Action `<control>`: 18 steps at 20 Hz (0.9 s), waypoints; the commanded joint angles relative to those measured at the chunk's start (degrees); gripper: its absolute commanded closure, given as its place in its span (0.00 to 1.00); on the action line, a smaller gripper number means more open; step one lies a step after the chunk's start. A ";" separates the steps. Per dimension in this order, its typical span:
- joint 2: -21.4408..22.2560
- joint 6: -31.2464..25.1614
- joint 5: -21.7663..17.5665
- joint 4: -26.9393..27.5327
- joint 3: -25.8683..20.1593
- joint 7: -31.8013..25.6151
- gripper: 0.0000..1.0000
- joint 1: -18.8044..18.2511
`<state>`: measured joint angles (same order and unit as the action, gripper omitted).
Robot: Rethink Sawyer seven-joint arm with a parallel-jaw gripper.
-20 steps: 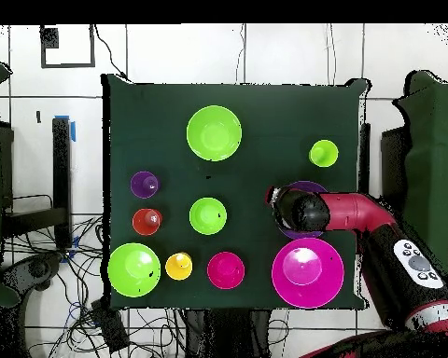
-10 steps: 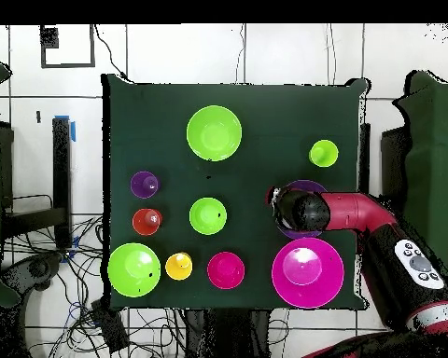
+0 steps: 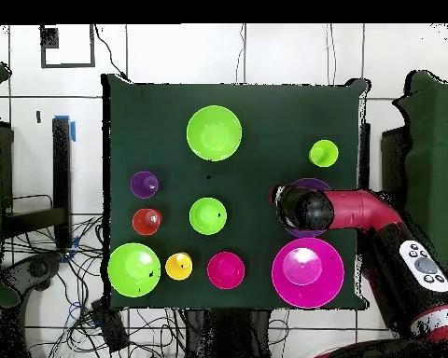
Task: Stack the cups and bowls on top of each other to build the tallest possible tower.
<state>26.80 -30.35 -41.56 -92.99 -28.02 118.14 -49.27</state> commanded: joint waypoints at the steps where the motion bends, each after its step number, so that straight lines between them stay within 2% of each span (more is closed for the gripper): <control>1: -0.88 -2.78 -3.99 1.54 -2.12 -12.91 1.00 1.71; 3: 0.16 -3.17 -3.11 0.91 -2.67 -12.58 1.00 1.76; 9: 7.07 -3.89 2.10 -4.35 -5.98 -8.98 1.00 2.00; 14: 11.99 -6.02 6.31 -7.33 -7.75 -6.58 1.00 3.47; 18: 14.94 -7.57 8.75 -8.58 -7.51 -4.64 1.00 5.33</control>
<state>37.09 -31.59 -35.49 -97.05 -31.47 118.12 -48.24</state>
